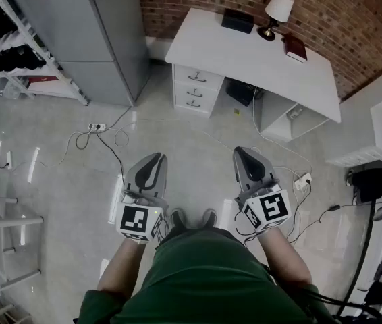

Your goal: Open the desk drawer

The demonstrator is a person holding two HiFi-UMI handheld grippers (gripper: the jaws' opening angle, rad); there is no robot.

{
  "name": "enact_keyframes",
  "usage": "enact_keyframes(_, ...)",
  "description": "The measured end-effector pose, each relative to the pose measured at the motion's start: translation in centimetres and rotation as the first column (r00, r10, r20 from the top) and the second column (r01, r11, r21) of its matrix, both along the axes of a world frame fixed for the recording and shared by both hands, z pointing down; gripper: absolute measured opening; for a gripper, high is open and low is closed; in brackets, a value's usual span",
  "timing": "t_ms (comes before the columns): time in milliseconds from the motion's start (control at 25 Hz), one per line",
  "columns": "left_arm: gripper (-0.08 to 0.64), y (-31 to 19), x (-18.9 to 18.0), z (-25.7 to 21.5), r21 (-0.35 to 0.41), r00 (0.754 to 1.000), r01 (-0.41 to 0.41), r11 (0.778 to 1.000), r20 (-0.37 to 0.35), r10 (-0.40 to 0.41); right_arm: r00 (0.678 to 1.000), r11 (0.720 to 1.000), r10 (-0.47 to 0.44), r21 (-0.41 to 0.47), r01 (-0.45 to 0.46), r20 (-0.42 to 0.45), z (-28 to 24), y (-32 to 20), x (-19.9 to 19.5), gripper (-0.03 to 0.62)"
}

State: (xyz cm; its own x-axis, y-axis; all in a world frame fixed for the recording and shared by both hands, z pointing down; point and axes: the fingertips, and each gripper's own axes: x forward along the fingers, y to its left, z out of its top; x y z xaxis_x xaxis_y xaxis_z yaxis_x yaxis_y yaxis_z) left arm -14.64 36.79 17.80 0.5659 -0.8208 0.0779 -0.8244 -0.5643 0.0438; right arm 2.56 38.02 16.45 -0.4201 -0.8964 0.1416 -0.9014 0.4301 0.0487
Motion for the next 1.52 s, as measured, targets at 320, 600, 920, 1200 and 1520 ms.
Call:
enact_keyframes(320,0.032,1.9,3.0,-0.8,0.006,1.000,0.006,1.000,0.021,-0.006,1.000,1.000,-0.004,-0.004,0.004,0.023,0.2,1.8,2.8,0.000)
enact_keyframes(600,0.032,2.9,4.4,-1.0,0.012,0.999,0.027,1.000,0.022,-0.027,0.996,0.999,-0.049,-0.016,0.051,0.069,0.5,2.5,4.1,0.000)
enact_keyframes(920,0.032,3.7,6.3,-1.1,0.009,0.995,0.092,0.996,0.037,-0.093,0.990,0.996,-0.089,-0.008,0.091,0.107,0.4,2.4,6.9,0.002)
enact_keyframes(1200,0.031,4.3,8.5,-0.1,-0.029,0.990,0.136,0.990,0.040,-0.135,0.985,0.993,-0.117,-0.010,0.120,0.129,1.0,2.2,9.7,0.002)
enact_keyframes(1520,0.032,4.1,9.4,0.5,-0.052,0.988,0.146,0.988,0.050,-0.143,0.984,0.992,-0.107,-0.046,0.115,0.143,2.5,1.8,11.1,0.002)
